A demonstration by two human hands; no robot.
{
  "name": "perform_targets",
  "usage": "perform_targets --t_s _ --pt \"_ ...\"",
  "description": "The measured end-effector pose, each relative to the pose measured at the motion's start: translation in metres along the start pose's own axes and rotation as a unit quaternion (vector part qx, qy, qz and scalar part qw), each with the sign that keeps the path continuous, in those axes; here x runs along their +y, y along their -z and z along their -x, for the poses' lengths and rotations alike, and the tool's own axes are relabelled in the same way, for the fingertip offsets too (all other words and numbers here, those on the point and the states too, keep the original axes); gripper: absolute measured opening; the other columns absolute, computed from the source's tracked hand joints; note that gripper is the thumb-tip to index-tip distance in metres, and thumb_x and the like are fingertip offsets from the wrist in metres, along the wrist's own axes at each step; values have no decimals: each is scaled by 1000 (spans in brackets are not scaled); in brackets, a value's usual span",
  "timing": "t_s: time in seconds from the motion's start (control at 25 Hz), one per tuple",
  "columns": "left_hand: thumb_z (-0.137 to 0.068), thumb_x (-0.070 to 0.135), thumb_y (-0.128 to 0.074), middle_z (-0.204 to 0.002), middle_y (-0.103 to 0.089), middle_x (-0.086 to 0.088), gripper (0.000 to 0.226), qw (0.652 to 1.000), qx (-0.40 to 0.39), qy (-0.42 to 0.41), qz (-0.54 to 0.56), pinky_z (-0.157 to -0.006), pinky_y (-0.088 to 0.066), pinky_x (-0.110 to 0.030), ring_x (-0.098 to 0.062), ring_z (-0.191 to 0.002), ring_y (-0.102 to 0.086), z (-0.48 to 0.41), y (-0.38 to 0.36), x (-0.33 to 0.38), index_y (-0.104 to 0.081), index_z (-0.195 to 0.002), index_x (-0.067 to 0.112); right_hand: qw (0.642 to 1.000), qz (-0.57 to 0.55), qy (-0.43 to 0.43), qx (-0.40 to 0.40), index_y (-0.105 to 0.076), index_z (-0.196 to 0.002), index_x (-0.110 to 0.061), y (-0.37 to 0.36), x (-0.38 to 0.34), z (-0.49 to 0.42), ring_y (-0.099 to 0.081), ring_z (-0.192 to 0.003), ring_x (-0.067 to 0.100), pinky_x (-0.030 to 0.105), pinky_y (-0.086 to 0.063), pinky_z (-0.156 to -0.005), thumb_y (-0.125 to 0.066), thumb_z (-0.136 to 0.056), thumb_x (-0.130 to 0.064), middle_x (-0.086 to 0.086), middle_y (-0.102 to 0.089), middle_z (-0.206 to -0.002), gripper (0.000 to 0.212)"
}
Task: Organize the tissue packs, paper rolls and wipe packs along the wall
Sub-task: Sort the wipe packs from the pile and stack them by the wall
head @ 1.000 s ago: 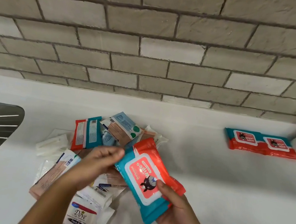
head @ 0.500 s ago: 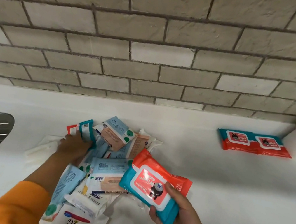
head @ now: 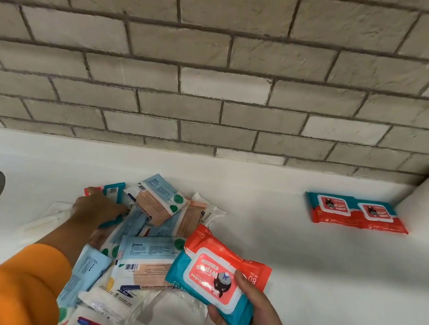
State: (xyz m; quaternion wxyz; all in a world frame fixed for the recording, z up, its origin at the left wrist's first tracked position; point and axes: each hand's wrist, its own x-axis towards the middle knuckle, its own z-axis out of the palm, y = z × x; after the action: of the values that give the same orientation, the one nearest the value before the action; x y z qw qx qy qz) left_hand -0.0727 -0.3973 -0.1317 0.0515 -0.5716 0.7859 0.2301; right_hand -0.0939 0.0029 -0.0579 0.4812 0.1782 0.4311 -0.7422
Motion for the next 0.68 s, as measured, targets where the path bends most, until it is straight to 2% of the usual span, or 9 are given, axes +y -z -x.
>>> perform_targets --t_s 0.12,0.16,0.24,0.32,0.4,0.52,0.56,0.64,0.68 --pt "-65 65 -77 -136 -53 -25 136 999 9 -12 -32 -102 -49 -51 -43 -126 -51 -7 -1 -2 -3 -154 -7 1000 6 -4 -2 -66 -121 -7 4 -1 -1 -76 -91 42 44 -64 -62 -80 -70 -15 26 -75 -107 54" --pt "-66 64 -76 -139 -52 -27 136 999 17 -9 -32 -105 -46 -52 -44 -128 -49 -6 0 -1 -2 -154 -9 1000 11 -5 -3 -66 -121 -6 5 -2 -1 -76 -89 42 44 -64 -62 -80 -68 -11 26 -75 -108 55" --pt "-65 56 -79 -139 -51 -28 128 999 36 0 0 -108 -43 -54 -45 -129 -48 -2 7 -1 -14 -151 -12 1000 17 -12 -4 -66 -122 -5 6 -4 -2 -76 -89 43 45 -64 -61 -82 -66 -8 27 -75 -109 58" --pt "-51 50 -77 -126 -59 -24 113 997 44 13 59 -100 -50 -54 -43 -118 -56 7 21 -5 -36 -139 -6 1000 21 -17 2 -65 -121 -4 9 -7 -5 -75 -91 45 45 -64 -57 -82 -64 -7 27 -74 -109 60" --pt "-44 49 -72 -111 -64 -19 99 991 51 18 120 -87 -56 -49 -38 -105 -61 27 36 -9 -46 -126 -1 1000 23 -16 3 -65 -121 -5 12 -8 -7 -75 -93 45 45 -64 -55 -82 -64 -7 27 -75 -109 60" --pt "-76 35 -75 -117 -61 -18 82 970 34 12 241 -75 -50 -42 -38 -100 -61 63 54 -16 -38 -144 8 1000 12 -3 -7 -66 -120 -5 15 -10 -8 -76 -89 43 43 -63 -53 -80 -66 -8 26 -75 -107 55" --pt "-84 27 -71 -118 -61 -19 73 937 7 6 350 -71 -51 -41 -37 -93 -62 75 58 -20 -37 -148 16 1000 6 5 -13 -67 -117 -5 16 -11 -7 -77 -86 41 42 -63 -53 -79 -67 -8 26 -76 -106 52" --pt "-89 12 -58 -114 -63 -18 54 804 -113 -21 584 -67 -56 -40 -33 -84 -64 111 64 -27 -46 -140 23 1000 0 23 -18 -68 -116 -6 17 -13 -7 -77 -87 38 40 -64 -54 -78 -70 -10 24 -76 -105 48" --pt "-82 12 -60 -115 -64 -19 55 737 -169 -32 653 -69 -60 -41 -33 -85 -68 130 63 -33 -51 -136 20 999 1 32 -17 -67 -117 -7 19 -13 -8 -76 -90 37 39 -64 -55 -77 -72 -11 23 -77 -106 47"
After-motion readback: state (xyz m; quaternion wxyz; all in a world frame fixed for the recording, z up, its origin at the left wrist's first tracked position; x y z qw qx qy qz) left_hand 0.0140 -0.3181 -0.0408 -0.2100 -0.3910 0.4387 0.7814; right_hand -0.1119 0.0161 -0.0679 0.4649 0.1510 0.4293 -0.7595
